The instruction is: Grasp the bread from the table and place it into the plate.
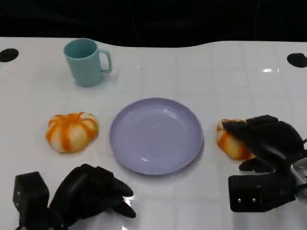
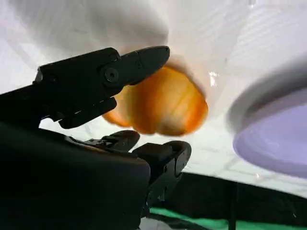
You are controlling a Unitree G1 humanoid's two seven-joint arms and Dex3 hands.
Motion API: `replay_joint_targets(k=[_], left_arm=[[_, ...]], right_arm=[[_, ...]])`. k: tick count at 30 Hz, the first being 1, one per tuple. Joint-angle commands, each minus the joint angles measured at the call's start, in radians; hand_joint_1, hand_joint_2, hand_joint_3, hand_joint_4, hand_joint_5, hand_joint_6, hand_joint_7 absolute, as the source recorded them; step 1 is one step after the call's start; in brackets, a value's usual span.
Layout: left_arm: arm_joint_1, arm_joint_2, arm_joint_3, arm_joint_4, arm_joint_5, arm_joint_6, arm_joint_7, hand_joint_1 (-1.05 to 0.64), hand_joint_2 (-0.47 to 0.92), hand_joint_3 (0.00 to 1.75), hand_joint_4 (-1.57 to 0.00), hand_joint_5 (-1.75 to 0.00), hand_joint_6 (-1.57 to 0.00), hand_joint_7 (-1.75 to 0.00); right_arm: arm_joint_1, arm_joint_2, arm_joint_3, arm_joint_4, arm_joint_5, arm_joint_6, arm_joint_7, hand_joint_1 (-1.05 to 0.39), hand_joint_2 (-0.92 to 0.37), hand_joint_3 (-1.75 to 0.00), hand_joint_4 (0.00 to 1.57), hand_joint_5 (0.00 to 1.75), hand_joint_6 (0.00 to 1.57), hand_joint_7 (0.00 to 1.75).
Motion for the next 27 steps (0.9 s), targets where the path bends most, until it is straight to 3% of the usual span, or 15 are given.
replay_joint_targets(k=[1, 4, 6, 7, 10, 14, 15, 16, 17, 18, 19, 20, 21, 23, 27], left_arm=[[0.022, 0.011, -0.001, -0.020, -0.002, -0.011, 0.008, -1.05, 0.78, 0.00, -1.57, -0.23, -1.57, 0.00], [0.025, 0.010, -0.002, -0.024, -0.002, -0.013, 0.007, -1.05, 0.79, 0.01, -1.57, -0.24, -1.57, 0.00], [0.031, 0.007, -0.005, -0.035, 0.000, -0.004, 0.014, -1.05, 0.79, 0.00, -1.57, -0.24, -1.57, 0.00], [0.034, 0.005, -0.007, -0.041, 0.002, 0.001, 0.018, -1.05, 0.78, 0.00, -1.57, -0.24, -1.57, -0.01], [0.038, 0.002, -0.011, -0.051, -0.002, 0.006, 0.021, -1.05, 0.78, 0.00, -1.57, -0.24, -1.57, -0.01], [0.035, 0.008, -0.012, -0.047, -0.001, 0.001, 0.022, -1.05, 0.78, 0.00, -1.57, -0.23, -1.57, 0.00], [0.033, 0.009, -0.011, -0.044, -0.002, 0.002, 0.021, -1.05, 0.78, 0.00, -1.57, -0.23, -1.57, 0.00], [0.031, 0.009, -0.010, -0.041, -0.003, 0.002, 0.021, -1.05, 0.78, 0.00, -1.57, -0.23, -1.57, 0.00], [0.030, 0.010, -0.010, -0.037, -0.001, -0.004, 0.021, -1.05, 0.78, 0.00, -1.57, -0.23, -1.57, 0.00], [0.031, 0.011, -0.010, -0.038, -0.001, -0.003, 0.021, -1.05, 0.79, 0.01, -1.57, -0.23, -1.56, 0.00], [0.032, 0.011, -0.010, -0.039, -0.001, -0.003, 0.021, -1.05, 0.79, 0.01, -1.57, -0.23, -1.56, 0.00], [0.034, 0.010, -0.009, -0.045, -0.006, 0.006, 0.018, -1.05, 0.78, 0.00, -1.57, -0.23, -1.57, 0.00], [0.036, 0.010, -0.009, -0.049, -0.009, 0.012, 0.018, -1.05, 0.78, 0.00, -1.57, -0.23, -1.57, 0.00], [0.038, 0.011, -0.010, -0.054, -0.009, 0.014, 0.018, -1.05, 0.77, 0.00, -1.57, -0.23, -1.57, 0.00], [0.037, 0.014, -0.008, -0.058, -0.012, 0.020, 0.017, -1.05, 0.77, 0.00, -1.57, -0.23, -1.57, 0.00]], right_arm=[[-0.010, -0.006, 0.004, 0.060, 0.043, -0.028, -0.060, -0.44, -0.87, -0.01, 0.35, 0.16, 0.35, 0.03], [-0.010, -0.009, 0.008, 0.080, 0.059, -0.055, -0.098, -0.39, -0.87, -0.01, 0.43, 0.18, 0.41, 0.04], [-0.003, -0.014, 0.005, 0.099, 0.058, -0.094, -0.198, -0.27, -0.87, -0.01, 0.62, 0.25, 0.55, 0.08], [-0.001, -0.017, 0.001, 0.109, 0.059, -0.121, -0.254, -0.18, -0.87, -0.01, 0.82, 0.34, 0.70, 0.12], [-0.007, -0.021, -0.004, 0.143, 0.069, -0.187, -0.363, -0.09, -0.90, -0.03, 0.77, 1.24, 0.99, 0.11], [-0.027, -0.023, 0.002, 0.198, 0.081, -0.270, -0.452, -0.08, -0.92, -0.09, 0.95, 1.31, 1.23, 0.14], [-0.033, -0.022, 0.005, 0.215, 0.079, -0.284, -0.472, -0.07, -0.90, -0.15, 0.97, 1.35, 1.28, 0.15], [-0.038, -0.021, 0.008, 0.228, 0.077, -0.295, -0.487, -0.06, -0.82, -0.33, 0.98, 1.37, 1.32, 0.14], [-0.044, -0.022, 0.013, 0.241, 0.072, -0.309, -0.505, -0.06, -0.72, -0.53, 0.99, 1.38, 1.34, 0.12], [-0.049, -0.021, 0.015, 0.250, 0.070, -0.317, -0.521, -0.07, -0.57, -0.87, 0.99, 1.48, 1.39, 0.16], [-0.053, -0.021, 0.017, 0.257, 0.069, -0.324, -0.534, -0.06, -0.50, -1.02, 0.96, 1.61, 1.35, 0.36], [-0.056, -0.018, 0.014, 0.262, 0.073, -0.333, -0.558, -0.06, -0.44, -1.11, 0.94, 1.69, 1.15, 0.85], [-0.058, -0.015, 0.011, 0.265, 0.076, -0.339, -0.575, -0.05, -0.39, -1.17, 0.95, 1.72, 1.01, 1.20], [-0.063, -0.012, 0.009, 0.269, 0.081, -0.345, -0.597, -0.05, -0.36, -1.23, 0.96, 1.74, 0.85, 1.56], [-0.073, -0.007, 0.007, 0.260, 0.082, -0.341, -0.629, -0.08, -0.31, -1.31, 0.97, 1.75, 0.78, 1.71]])
